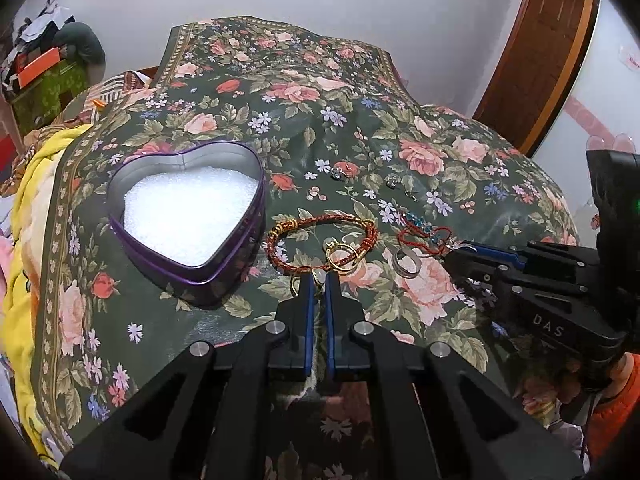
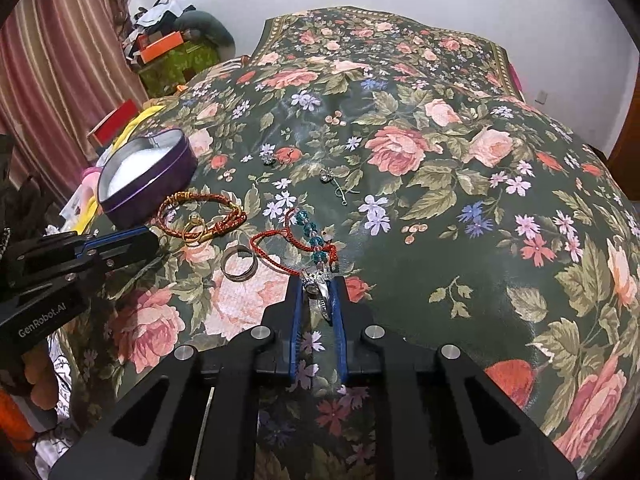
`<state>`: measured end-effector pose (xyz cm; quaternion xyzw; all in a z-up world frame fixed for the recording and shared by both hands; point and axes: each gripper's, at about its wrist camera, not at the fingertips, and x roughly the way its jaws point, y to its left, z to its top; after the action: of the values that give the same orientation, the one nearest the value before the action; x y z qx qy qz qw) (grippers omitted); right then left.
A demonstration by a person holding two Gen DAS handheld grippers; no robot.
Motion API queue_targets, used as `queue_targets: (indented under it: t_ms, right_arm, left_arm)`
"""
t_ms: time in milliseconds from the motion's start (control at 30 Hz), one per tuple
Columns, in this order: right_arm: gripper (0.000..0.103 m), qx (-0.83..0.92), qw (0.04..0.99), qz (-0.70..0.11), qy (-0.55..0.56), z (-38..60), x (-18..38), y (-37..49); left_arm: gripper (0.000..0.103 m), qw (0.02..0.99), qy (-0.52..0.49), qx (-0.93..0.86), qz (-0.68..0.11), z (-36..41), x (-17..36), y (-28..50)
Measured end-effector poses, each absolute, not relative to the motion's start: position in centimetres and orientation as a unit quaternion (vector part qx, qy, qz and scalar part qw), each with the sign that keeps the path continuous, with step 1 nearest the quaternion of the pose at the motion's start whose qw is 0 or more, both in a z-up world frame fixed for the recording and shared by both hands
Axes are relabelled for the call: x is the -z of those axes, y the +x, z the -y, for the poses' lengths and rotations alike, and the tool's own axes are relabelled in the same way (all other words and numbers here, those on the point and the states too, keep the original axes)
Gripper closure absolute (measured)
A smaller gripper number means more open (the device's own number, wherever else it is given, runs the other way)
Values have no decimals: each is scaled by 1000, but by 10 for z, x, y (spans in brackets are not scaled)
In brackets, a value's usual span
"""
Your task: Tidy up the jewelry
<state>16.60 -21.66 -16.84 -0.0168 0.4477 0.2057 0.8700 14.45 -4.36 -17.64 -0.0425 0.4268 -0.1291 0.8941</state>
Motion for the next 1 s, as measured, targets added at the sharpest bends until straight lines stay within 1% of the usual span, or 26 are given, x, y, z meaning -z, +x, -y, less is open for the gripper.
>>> queue_targets:
  t_ms: [400, 1000]
  right_arm:
    - [91, -198, 889, -413, 3, 227, 137, 158]
    - [91, -235, 916, -326, -2, 185, 74, 161]
  left_arm:
    - [99, 909, -51, 125, -395, 37, 150, 132]
    - [99, 949, -67, 77, -297, -4, 84, 121]
